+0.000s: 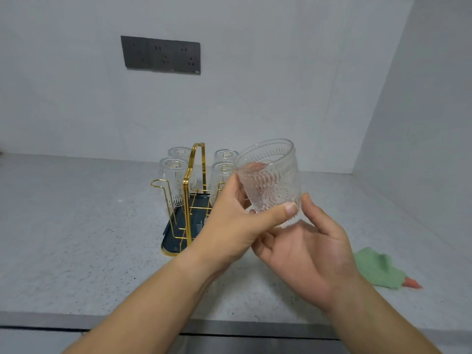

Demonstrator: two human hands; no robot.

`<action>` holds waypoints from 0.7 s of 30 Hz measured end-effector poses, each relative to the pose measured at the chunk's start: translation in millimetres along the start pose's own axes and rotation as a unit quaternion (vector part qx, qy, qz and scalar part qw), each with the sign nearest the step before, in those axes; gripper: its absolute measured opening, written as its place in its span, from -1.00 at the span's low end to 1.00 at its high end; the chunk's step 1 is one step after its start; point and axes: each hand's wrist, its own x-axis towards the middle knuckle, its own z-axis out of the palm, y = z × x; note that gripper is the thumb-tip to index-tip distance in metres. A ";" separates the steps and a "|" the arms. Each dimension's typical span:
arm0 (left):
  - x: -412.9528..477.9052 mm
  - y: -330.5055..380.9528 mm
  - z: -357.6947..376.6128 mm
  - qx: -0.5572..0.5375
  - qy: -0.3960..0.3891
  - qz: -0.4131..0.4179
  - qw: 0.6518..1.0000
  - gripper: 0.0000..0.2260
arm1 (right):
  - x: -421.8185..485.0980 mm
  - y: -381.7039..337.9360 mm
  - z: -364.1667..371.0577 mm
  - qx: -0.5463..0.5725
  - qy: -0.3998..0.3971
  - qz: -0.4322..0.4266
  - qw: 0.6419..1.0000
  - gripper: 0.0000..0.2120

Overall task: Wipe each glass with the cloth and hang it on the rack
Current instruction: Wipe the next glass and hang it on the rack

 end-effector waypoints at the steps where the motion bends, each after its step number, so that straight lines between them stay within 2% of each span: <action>1: 1.1 4.5 -6.4 -0.002 0.000 0.001 1.000 -0.40 | 5.5 0.8 7.4 -0.003 -0.001 -0.009 1.000 -0.43; 4: 5.6 18.9 -23.6 -0.010 0.001 0.020 1.000 -0.31 | 24.7 -3.5 25.3 -0.054 -0.005 -0.043 0.998 -0.42; 7: 11.2 34.6 -53.7 -0.017 0.060 0.048 0.997 -0.15 | 49.0 -10.7 44.9 -0.142 0.004 -0.065 0.988 -0.37; 10: 16.1 52.9 -86.5 0.019 0.100 0.082 0.991 -0.05 | 72.0 -22.7 62.7 -0.282 0.033 -0.096 0.954 -0.60; 12: 19.6 63.7 -108.9 0.062 0.111 0.095 0.987 -0.07 | 88.6 -29.3 76.9 -0.402 0.052 -0.113 0.907 -0.62; 14: 22.9 71.9 -129.3 0.113 0.122 0.106 0.980 -0.10 | 105.6 -31.7 89.7 -0.503 0.063 -0.128 0.853 -0.51; 18: 26.2 74.1 -163.1 0.191 0.128 0.089 0.969 -0.21 | 133.2 -24.4 110.8 -0.673 0.073 -0.149 0.721 -0.46; 21: 24.3 62.0 -177.7 0.213 0.109 0.054 0.970 -0.29 | 148.7 -16.2 120.6 -0.728 0.053 -0.151 0.667 -0.44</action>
